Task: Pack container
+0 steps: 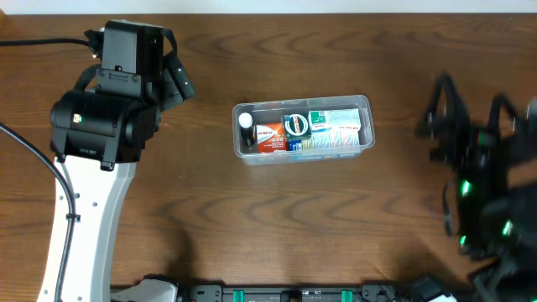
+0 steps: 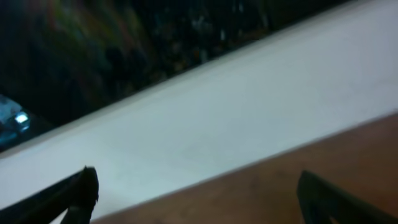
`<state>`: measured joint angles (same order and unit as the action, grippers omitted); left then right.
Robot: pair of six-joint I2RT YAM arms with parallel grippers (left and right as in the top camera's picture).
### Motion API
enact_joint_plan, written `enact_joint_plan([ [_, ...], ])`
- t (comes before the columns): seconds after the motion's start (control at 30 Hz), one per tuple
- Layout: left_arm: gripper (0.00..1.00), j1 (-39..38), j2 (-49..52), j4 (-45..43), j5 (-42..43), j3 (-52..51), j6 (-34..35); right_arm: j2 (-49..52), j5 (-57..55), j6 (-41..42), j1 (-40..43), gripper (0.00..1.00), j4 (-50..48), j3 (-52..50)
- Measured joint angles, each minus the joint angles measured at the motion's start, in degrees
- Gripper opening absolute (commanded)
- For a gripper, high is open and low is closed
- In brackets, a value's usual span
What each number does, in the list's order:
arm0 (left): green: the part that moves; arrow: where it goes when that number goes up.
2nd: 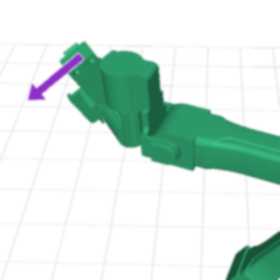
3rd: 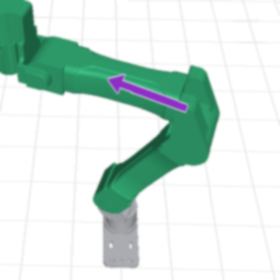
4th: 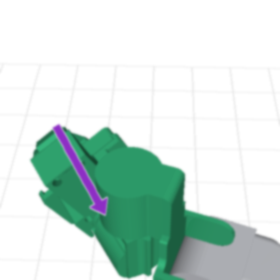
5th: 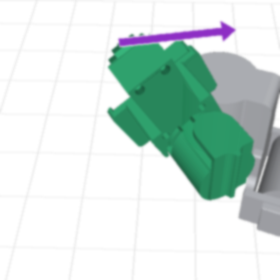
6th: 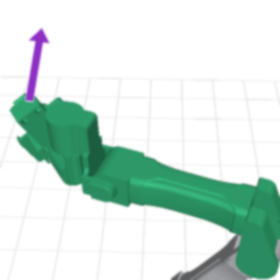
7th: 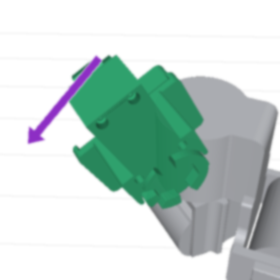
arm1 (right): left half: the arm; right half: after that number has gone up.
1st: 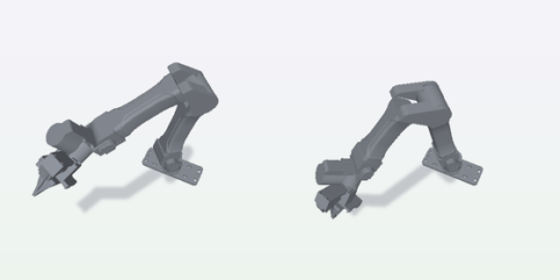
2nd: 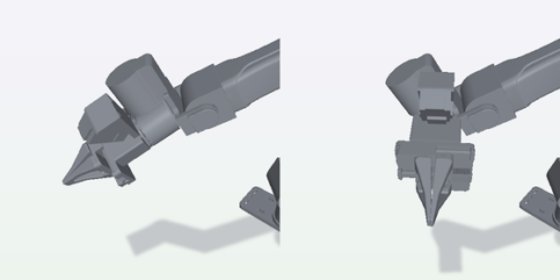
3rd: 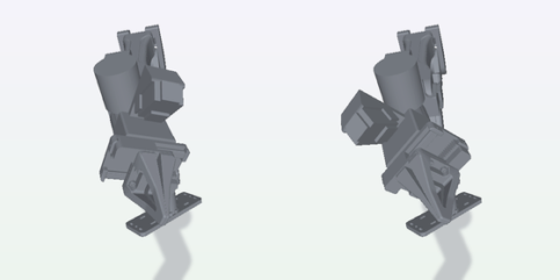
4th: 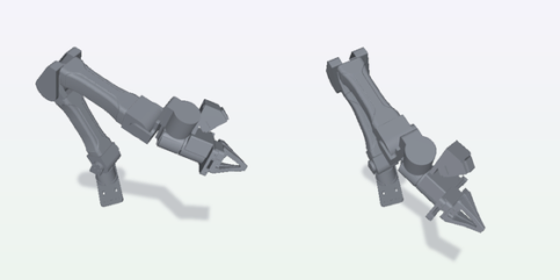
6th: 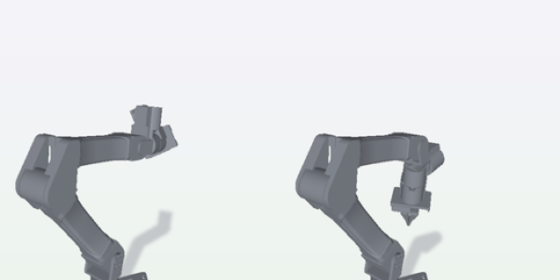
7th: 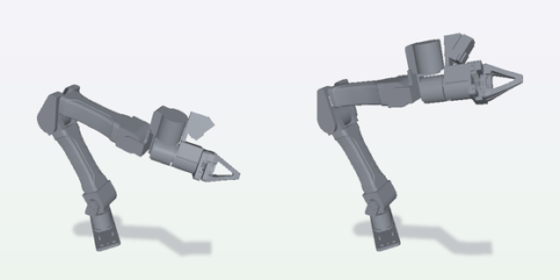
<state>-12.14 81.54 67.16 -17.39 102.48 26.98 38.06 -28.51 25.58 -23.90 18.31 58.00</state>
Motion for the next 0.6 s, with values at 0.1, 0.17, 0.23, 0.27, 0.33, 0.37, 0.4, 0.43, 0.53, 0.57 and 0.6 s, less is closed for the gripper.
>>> enact_joint_plan([
  [0.1,0.98,0.0,0.0,0.04,0.02,0.0,0.0,-10.43,0.52,2.67,2.86,0.99,-3.85,-14.16],
  [0.17,0.98,0.0,0.0,0.04,0.02,0.0,0.0,-16.68,1.11,6.16,5.55,0.99,-4.57,-22.12],
  [0.23,0.98,0.0,0.0,0.07,0.02,0.0,0.0,-21.79,1.92,9.97,8.46,0.99,-5.27,-28.35],
  [0.27,0.98,0.0,0.0,0.07,0.02,0.0,0.0,-23.96,2.43,11.47,9.88,0.99,-6.08,-31.04],
  [0.33,0.98,0.0,0.0,0.07,0.02,0.0,0.0,-27.5,3.8,13.16,12.2,0.99,-8.72,-35.47],
  [0.37,0.98,0.0,0.0,0.09,0.02,0.0,0.0,-28.83,4.57,13.35,13.0,0.99,-10.6,-37.22],
  [0.4,0.98,0.0,0.0,0.09,0.02,0.0,0.0,-30.01,5.38,13.18,13.7,0.99,-12.48,-38.84],
  [0.43,0.98,0.0,0.0,0.09,0.02,0.0,0.0,-31.17,6.47,12.68,14.34,0.99,-14.84,-40.63],
  [0.53,0.98,0.0,0.0,0.09,0.02,0.0,0.0,-32.72,8.98,9.73,14.86,0.99,-20.68,-44.15],
  [0.57,0.98,0.0,0.0,0.09,0.02,0.0,0.0,-32.94,9.81,8.55,14.91,0.99,-22.62,-45.38],
  [0.6,0.98,0.0,0.0,0.07,0.02,0.0,0.0,-33.16,10.93,7.06,14.95,0.99,-24.61,-46.8],
])
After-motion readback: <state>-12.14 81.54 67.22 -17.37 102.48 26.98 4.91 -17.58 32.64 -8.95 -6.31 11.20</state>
